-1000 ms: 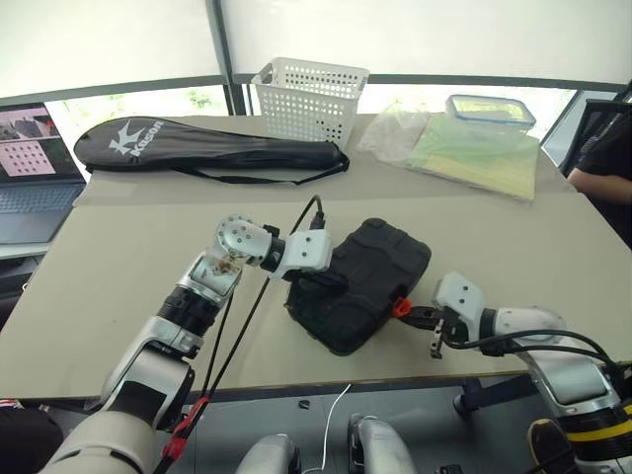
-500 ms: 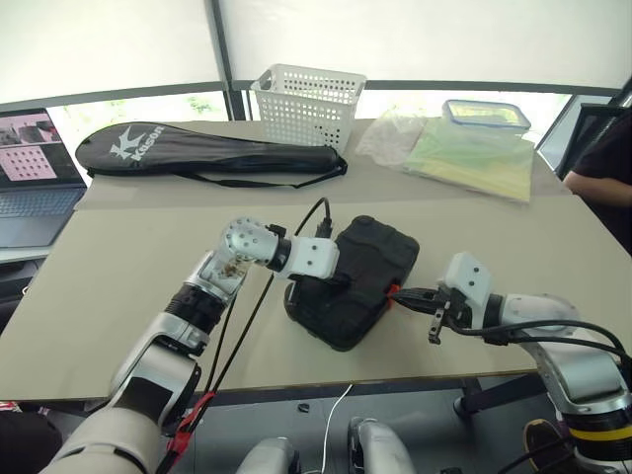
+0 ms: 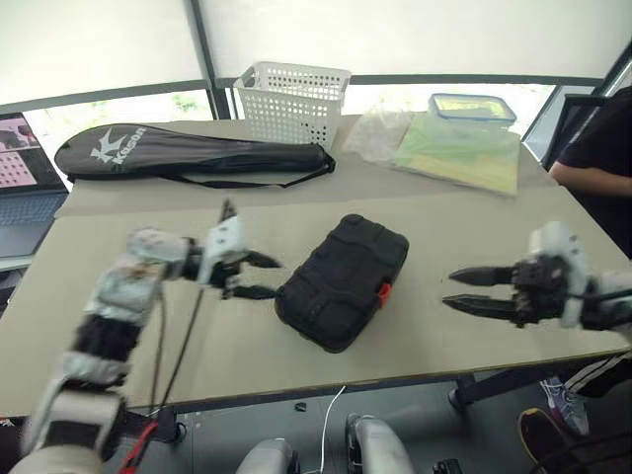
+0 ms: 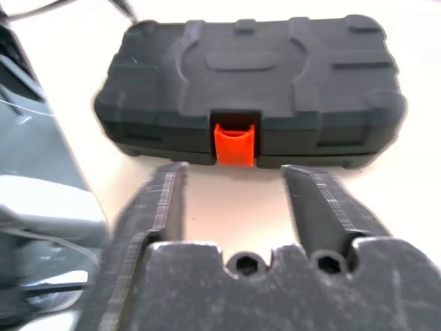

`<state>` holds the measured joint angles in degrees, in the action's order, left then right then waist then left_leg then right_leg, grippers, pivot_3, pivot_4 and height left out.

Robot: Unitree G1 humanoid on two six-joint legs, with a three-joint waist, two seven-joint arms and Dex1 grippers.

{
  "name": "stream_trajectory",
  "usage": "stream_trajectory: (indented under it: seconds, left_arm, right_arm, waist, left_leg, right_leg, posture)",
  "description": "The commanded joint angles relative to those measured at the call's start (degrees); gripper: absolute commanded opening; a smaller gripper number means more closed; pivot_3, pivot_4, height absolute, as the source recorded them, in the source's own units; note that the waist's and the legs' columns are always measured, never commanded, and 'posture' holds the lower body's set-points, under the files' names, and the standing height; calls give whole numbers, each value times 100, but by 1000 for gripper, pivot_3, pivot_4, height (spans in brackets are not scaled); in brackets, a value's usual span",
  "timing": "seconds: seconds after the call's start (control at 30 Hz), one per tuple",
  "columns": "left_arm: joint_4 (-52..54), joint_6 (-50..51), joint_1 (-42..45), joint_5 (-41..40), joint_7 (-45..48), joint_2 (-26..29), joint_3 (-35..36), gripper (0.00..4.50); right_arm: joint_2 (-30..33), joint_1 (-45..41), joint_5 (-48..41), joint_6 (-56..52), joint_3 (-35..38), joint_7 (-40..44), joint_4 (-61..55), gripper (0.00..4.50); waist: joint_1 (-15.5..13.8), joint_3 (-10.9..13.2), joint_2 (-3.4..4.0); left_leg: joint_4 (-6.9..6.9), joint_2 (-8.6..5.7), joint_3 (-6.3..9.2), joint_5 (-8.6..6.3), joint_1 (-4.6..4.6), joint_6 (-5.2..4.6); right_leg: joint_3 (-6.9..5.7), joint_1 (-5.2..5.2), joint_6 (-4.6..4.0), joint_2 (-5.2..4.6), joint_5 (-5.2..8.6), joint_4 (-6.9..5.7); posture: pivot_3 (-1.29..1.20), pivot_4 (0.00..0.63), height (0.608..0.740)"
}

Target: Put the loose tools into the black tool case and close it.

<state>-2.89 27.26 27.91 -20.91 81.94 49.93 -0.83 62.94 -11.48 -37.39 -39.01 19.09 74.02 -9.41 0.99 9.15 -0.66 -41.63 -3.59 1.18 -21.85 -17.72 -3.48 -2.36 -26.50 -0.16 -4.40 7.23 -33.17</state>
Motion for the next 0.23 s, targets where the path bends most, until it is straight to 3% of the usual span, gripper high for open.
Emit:
stream_trajectory:
  seconds: [0.03,0.07,0.23]
  left_arm:
    - [888,1255,-718,-935,-80,757,1367,4500]
    - [955,1194,-1098,-923,-93,887,1667,4500]
    - [1594,1379,-2262,-1235,-337,1024,2686,4500]
  right_arm:
    - [431,-196,-114,200,300,733,624,4232]
    - [469,-279,-31,359,254,821,778,4456]
    - [510,-691,155,572,-144,1090,1201,4456]
  waist:
    - [-31,1,-2]
    - [-59,1,1]
    - [-122,7,11]
  left_leg:
    - [-1,3,2,-1,-12,1]
    - [-1,3,1,-1,-20,2]
    - [-5,-7,-5,-3,-22,4]
  right_leg:
    - [-6,-11,-1,4,1,2]
    - [-9,-18,-1,4,0,2]
    - [-26,-16,0,-8,1,7]
  posture:
    - [0,150,740]
    - [0,150,740]
    - [0,150,740]
